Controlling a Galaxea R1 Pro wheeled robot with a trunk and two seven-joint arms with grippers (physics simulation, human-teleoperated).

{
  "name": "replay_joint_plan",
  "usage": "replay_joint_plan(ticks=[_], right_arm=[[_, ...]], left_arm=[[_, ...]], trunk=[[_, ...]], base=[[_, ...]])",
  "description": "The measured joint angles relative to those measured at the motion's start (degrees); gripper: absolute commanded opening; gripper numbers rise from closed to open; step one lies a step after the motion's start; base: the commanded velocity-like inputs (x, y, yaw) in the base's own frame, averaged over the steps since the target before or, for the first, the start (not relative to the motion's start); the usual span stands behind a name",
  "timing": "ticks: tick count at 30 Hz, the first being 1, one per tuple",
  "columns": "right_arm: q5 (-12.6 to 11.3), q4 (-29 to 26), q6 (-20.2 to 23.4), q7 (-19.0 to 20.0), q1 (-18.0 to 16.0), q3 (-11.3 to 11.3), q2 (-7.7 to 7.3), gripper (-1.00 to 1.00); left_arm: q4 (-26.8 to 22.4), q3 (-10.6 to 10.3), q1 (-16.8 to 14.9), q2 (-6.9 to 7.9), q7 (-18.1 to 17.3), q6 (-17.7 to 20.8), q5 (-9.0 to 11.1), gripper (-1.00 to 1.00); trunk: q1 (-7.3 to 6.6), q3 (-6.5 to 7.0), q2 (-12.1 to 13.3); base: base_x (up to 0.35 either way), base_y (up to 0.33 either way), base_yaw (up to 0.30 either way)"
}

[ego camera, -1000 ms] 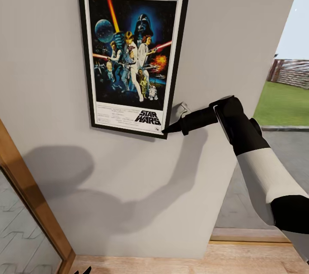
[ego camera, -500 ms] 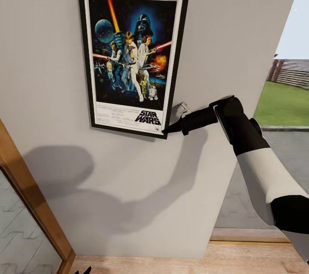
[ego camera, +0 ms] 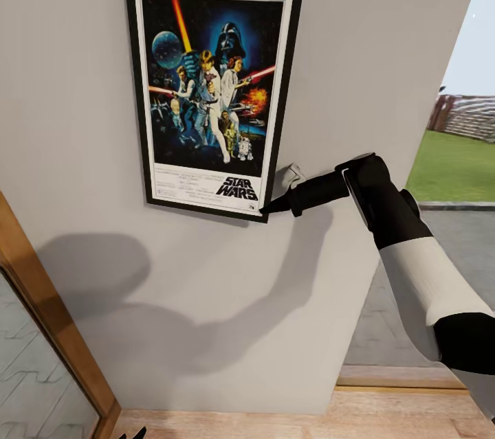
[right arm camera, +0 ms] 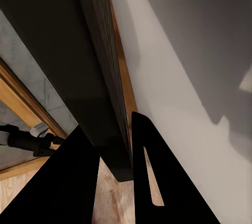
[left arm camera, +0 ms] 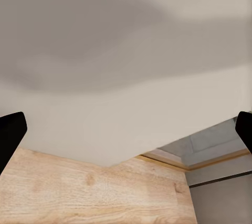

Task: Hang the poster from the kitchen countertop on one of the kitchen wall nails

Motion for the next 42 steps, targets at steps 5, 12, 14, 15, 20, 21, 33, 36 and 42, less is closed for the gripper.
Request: replay_joint_plan(ticks=[5, 12, 14, 15, 20, 21, 33, 36, 42], right_arm=[[0.2, 0.0, 0.0, 0.0, 0.0, 0.0, -0.04, -1.0], [0.1, 0.0, -0.1, 0.0, 0.1, 0.1, -0.21, -1.0], [0.1, 0.0, -0.1, 0.0, 0.1, 0.1, -0.22, -1.0], [0.1, 0.0, -0.1, 0.0, 0.1, 0.1, -0.22, -1.0], [0.1, 0.0, -0.2, 0.0, 0.1, 0.1, -0.23, -1.0], [0.1, 0.0, -0.2, 0.0, 0.1, 0.1, -0.23, -1.0], [0.1, -0.1, -0.6, -0.2, 0.7, 0.1, -0.28, -1.0], [0.3, -0.1, -0.8, -0.1, 0.9, 0.1, -0.29, -1.0], [0.3, -0.1, -1.0, -0.2, 1.0, 0.1, -0.32, -1.0]], left_arm=[[0.0, 0.0, 0.0, 0.0, 0.0, 0.0, 0.0, 1.0], [0.0, 0.0, 0.0, 0.0, 0.0, 0.0, 0.0, 1.0], [0.0, 0.0, 0.0, 0.0, 0.0, 0.0, 0.0, 1.0], [0.0, 0.0, 0.0, 0.0, 0.0, 0.0, 0.0, 1.0], [0.0, 0.0, 0.0, 0.0, 0.0, 0.0, 0.0, 1.0], [0.0, 0.0, 0.0, -0.01, 0.0, 0.0, 0.0, 1.0], [0.0, 0.0, 0.0, 0.0, 0.0, 0.0, 0.0, 1.0], [0.0, 0.0, 0.0, 0.0, 0.0, 0.0, 0.0, 1.0], [0.0, 0.0, 0.0, 0.0, 0.0, 0.0, 0.0, 1.0]], trunk=[[0.01, 0.0, 0.0], [0.0, 0.0, 0.0], [0.0, 0.0, 0.0], [0.0, 0.0, 0.0], [0.0, 0.0, 0.0], [0.0, 0.0, 0.0], [0.0, 0.0, 0.0], [0.0, 0.0, 0.0], [0.0, 0.0, 0.0]], base=[[-0.033, 0.0, 0.0], [-0.002, 0.0, 0.0], [0.0, 0.0, 0.0], [0.0, 0.0, 0.0], [0.0, 0.0, 0.0], [0.0, 0.0, 0.0], [0.0, 0.0, 0.0], [0.0, 0.0, 0.0], [0.0, 0.0, 0.0]])
